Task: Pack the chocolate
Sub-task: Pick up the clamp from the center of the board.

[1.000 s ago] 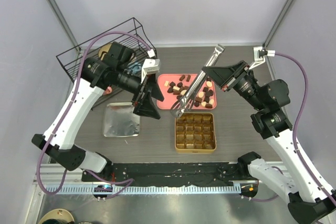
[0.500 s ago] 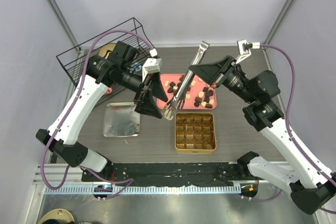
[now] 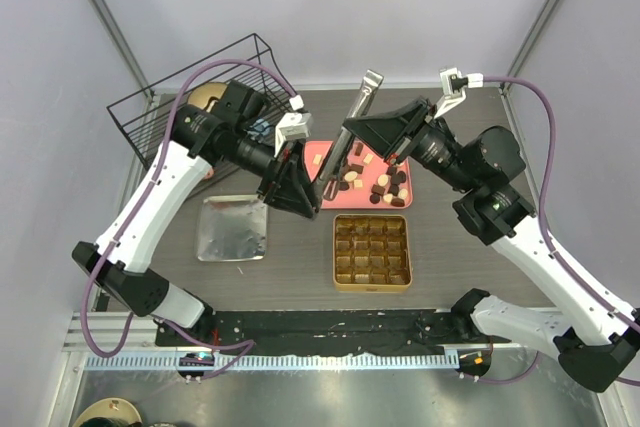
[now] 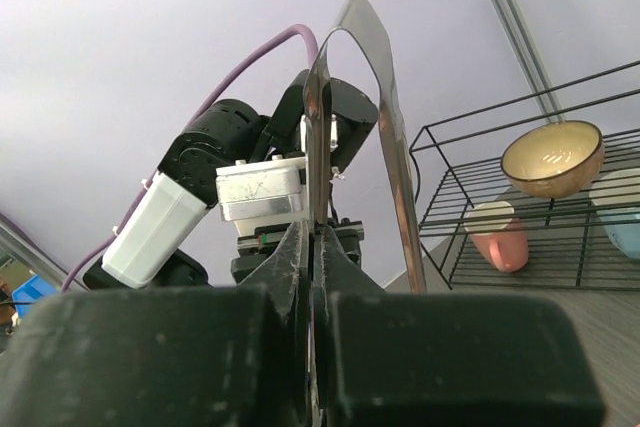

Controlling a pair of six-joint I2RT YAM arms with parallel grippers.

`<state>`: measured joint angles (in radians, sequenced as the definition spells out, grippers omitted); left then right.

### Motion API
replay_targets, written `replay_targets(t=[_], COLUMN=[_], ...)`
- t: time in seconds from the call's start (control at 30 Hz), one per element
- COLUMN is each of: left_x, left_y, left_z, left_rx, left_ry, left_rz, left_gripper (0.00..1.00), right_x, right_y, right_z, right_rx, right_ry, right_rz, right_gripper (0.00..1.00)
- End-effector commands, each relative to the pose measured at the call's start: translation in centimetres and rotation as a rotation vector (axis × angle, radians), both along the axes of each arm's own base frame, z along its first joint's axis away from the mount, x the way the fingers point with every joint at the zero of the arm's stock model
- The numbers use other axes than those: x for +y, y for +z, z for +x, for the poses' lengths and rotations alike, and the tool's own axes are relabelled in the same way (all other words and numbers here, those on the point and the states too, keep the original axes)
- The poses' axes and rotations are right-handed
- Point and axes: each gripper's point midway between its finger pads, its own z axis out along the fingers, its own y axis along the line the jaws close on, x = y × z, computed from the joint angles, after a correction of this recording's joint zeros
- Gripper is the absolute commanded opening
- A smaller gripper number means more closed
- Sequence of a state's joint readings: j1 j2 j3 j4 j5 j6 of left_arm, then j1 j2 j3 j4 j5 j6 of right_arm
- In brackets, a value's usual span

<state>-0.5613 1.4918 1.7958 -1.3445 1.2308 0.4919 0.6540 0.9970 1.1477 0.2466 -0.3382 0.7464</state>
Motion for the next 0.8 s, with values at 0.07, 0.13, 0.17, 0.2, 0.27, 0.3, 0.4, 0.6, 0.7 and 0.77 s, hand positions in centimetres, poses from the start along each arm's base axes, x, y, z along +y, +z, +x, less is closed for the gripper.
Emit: replay_targets(t=[0.07,0.13,0.17,0.2,0.27,0.3,0.4,0.6,0.7,0.77], left_x=[2.0,2.1,2.2,2.2,2.4,2.5,3.0,3.6,4.1,4.3], left_y=[0.0,0.2,0.2,0.2,0.1,0.1,0.2,-0.4,-0.7,-0.7], left_z=[-4.2,-4.2,-4.2,-4.3,-4.5,-4.6,-4.6,-4.5,-4.6,-4.8], left_rx=[0.264,0.253,0.250,0.252,0.248,0.243,0.226,0.181,0.148,0.134], left_ry=[-0.019,-0.010,-0.005,0.000,0.005,0.007,0.028,0.084,0.106,0.113], left_rz=[0.126,0.126,0.127,0.130,0.131,0.133,0.127,0.153,0.173,0.179], left_gripper=[0.10,0.00,0.00,0.00,0.00,0.00,0.00,0.00,0.00,0.00], right_x=[-0.1,0.2,0.3,0.4,0.3,0.2,-0.6,-2.7,-3.4,-3.5], right_y=[2.2,1.6,1.4,1.3,0.8,0.5,-1.5,-4.0,-4.9,-5.0], right_z=[-1.1,-1.2,-1.3,-1.3,-1.6,-1.7,-2.7,-5.1,-5.1,-4.9], right_rx=[-0.084,-0.076,-0.069,-0.069,-0.051,-0.061,-0.016,0.036,0.015,-0.012], right_ry=[-0.018,-0.014,-0.008,-0.007,-0.004,-0.004,-0.002,0.019,-0.008,-0.016], right_rz=[0.023,0.001,-0.008,-0.020,-0.063,-0.090,-0.225,-0.410,-0.474,-0.488], right_gripper=[0.01,0.01,0.01,0.01,0.07,0.12,0.36,0.77,0.97,0.98])
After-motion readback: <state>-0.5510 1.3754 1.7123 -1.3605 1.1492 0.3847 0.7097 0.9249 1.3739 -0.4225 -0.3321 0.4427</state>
